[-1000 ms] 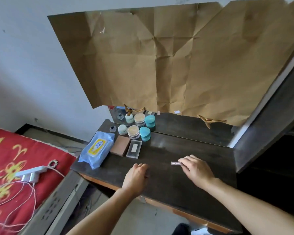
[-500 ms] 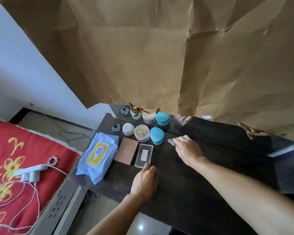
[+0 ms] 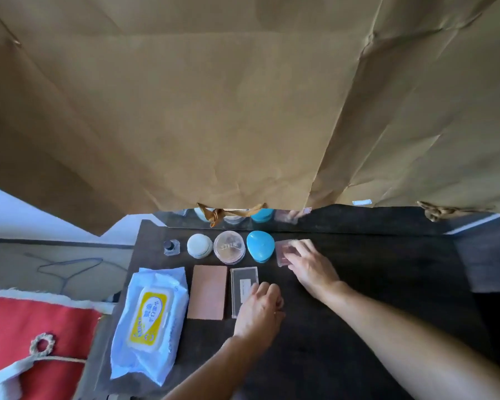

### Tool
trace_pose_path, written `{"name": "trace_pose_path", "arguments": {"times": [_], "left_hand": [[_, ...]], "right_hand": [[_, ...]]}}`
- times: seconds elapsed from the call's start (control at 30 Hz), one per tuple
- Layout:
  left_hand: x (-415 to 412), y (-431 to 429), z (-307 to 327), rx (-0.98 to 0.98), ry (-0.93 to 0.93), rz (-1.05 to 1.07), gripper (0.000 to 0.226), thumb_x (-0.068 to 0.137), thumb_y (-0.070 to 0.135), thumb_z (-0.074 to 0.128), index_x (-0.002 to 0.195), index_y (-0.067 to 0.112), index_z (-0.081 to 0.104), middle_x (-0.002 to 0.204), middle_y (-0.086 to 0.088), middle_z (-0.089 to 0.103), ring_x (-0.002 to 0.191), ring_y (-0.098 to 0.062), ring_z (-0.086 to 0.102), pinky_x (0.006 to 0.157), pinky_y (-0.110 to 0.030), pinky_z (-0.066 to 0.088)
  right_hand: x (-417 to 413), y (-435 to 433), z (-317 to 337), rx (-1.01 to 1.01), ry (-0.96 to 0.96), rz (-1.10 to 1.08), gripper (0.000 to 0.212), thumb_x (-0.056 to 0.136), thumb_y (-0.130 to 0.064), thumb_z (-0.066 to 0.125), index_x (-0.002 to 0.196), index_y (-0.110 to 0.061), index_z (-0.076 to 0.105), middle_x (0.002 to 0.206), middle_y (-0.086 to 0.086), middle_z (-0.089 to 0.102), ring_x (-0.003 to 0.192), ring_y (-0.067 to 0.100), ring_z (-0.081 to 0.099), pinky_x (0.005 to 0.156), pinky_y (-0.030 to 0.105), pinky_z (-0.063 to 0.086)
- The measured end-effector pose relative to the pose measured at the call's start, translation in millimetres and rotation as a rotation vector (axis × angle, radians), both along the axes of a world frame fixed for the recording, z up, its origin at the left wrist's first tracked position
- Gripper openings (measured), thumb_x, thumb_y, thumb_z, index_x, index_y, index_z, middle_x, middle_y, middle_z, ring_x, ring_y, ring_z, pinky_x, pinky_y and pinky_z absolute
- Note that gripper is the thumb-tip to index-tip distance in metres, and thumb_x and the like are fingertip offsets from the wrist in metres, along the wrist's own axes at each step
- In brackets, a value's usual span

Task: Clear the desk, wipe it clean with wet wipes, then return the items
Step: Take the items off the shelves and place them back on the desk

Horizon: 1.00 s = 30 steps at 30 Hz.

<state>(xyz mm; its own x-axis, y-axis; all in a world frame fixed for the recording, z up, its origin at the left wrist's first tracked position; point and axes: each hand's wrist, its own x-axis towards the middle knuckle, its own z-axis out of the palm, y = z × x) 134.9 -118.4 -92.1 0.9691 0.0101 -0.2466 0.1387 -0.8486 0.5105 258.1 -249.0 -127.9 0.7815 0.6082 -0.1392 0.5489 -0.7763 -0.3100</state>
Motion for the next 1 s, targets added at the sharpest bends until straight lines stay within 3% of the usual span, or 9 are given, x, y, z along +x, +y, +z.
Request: {"name": "trace_pose_path", "arguments": {"times": [0.2, 0.27, 0.33, 0.47, 0.53, 0.67, 0.8, 0.9, 1.0], "left_hand": [[23.4, 8.1, -9.0, 0.018, -0.042, -0.14, 0.019, 0.087, 0.022, 0.063, 0.103, 0.014, 0.057, 0.109, -0.001, 0.056, 0.1, -0.021, 0.049, 0.083, -0.033, 0.049], [29.3, 7.7, -10.7, 0.052, -0.112, -0.203, 0.025, 0.069, 0.024, 0.08, 0.086, 0.017, 0.063, 0.091, 0.002, 0.062, 0.082, -0.018, 0.058, 0.068, -0.024, 0.054], [34.2, 4.9, -5.1, 0.131, -0.115, -0.31, 0.039, 0.042, 0.033, 0.093, 0.068, 0.026, 0.063, 0.071, 0.011, 0.06, 0.061, -0.007, 0.056, 0.048, -0.012, 0.047], [37.2, -0.5, -5.7, 0.145, -0.12, -0.334, 0.043, 0.032, 0.034, 0.095, 0.063, 0.027, 0.066, 0.065, 0.012, 0.058, 0.053, -0.008, 0.054, 0.041, -0.01, 0.044], [32.3, -0.6, -12.9, 0.133, -0.106, -0.317, 0.037, 0.045, 0.028, 0.093, 0.071, 0.021, 0.069, 0.073, 0.006, 0.061, 0.06, -0.012, 0.056, 0.045, -0.013, 0.048], [21.7, -1.8, -22.5, 0.085, -0.049, -0.268, 0.024, 0.086, 0.015, 0.065, 0.109, 0.012, 0.062, 0.111, -0.006, 0.058, 0.096, -0.023, 0.054, 0.076, -0.03, 0.055], [17.4, -3.5, -18.9, 0.119, -0.084, -0.265, 0.027, 0.089, 0.019, 0.06, 0.115, 0.015, 0.058, 0.118, -0.005, 0.052, 0.104, -0.023, 0.048, 0.082, -0.032, 0.049], [6.4, -0.1, -14.2, 0.128, -0.112, -0.201, 0.033, 0.088, 0.024, 0.061, 0.12, 0.015, 0.057, 0.122, -0.004, 0.051, 0.109, -0.024, 0.049, 0.089, -0.034, 0.049], [-11.2, 8.8, -8.0, 0.149, -0.124, -0.096, 0.031, 0.091, 0.029, 0.056, 0.119, 0.017, 0.057, 0.125, -0.002, 0.05, 0.112, -0.021, 0.049, 0.096, -0.032, 0.045]], "right_hand": [[-9.5, -8.3, -1.0, 0.093, -0.008, -0.056, 0.047, 0.083, 0.002, 0.056, 0.125, -0.017, 0.057, 0.138, 0.002, 0.047, 0.124, 0.02, 0.046, 0.087, 0.035, 0.051], [-12.5, -15.2, -1.7, 0.104, -0.008, -0.108, 0.049, 0.08, 0.001, 0.056, 0.126, -0.017, 0.056, 0.137, 0.004, 0.049, 0.123, 0.022, 0.047, 0.083, 0.039, 0.054], [-17.0, -25.2, -2.7, 0.098, 0.001, -0.177, 0.049, 0.077, 0.0, 0.059, 0.123, -0.016, 0.058, 0.132, 0.005, 0.052, 0.119, 0.025, 0.051, 0.074, 0.042, 0.057], [-31.5, -47.7, -0.5, 0.045, -0.016, -0.258, 0.046, 0.071, -0.001, 0.068, 0.115, -0.015, 0.063, 0.121, 0.004, 0.059, 0.108, 0.025, 0.059, 0.06, 0.038, 0.057], [-40.1, -57.8, 0.4, 0.017, -0.018, -0.298, 0.046, 0.068, -0.003, 0.073, 0.112, -0.016, 0.065, 0.118, 0.003, 0.061, 0.104, 0.024, 0.061, 0.057, 0.035, 0.057], [-57.7, -76.0, -2.1, -0.032, -0.008, -0.339, 0.045, 0.066, -0.007, 0.078, 0.108, -0.017, 0.067, 0.117, 0.001, 0.062, 0.105, 0.021, 0.062, 0.051, 0.031, 0.055], [-66.8, -83.4, -4.4, -0.114, 0.014, -0.311, 0.041, 0.069, -0.012, 0.077, 0.108, -0.016, 0.067, 0.127, 0.004, 0.059, 0.115, 0.022, 0.057, 0.063, 0.033, 0.058], [-64.9, -83.1, -0.1, -0.154, 0.057, -0.271, 0.041, 0.084, -0.017, 0.064, 0.124, -0.015, 0.059, 0.142, 0.006, 0.045, 0.131, 0.022, 0.042, 0.083, 0.035, 0.054], [-62.7, -77.1, 8.2, -0.169, 0.074, -0.238, 0.04, 0.091, -0.023, 0.053, 0.131, -0.018, 0.052, 0.146, 0.003, 0.038, 0.135, 0.021, 0.033, 0.091, 0.034, 0.047]]}}
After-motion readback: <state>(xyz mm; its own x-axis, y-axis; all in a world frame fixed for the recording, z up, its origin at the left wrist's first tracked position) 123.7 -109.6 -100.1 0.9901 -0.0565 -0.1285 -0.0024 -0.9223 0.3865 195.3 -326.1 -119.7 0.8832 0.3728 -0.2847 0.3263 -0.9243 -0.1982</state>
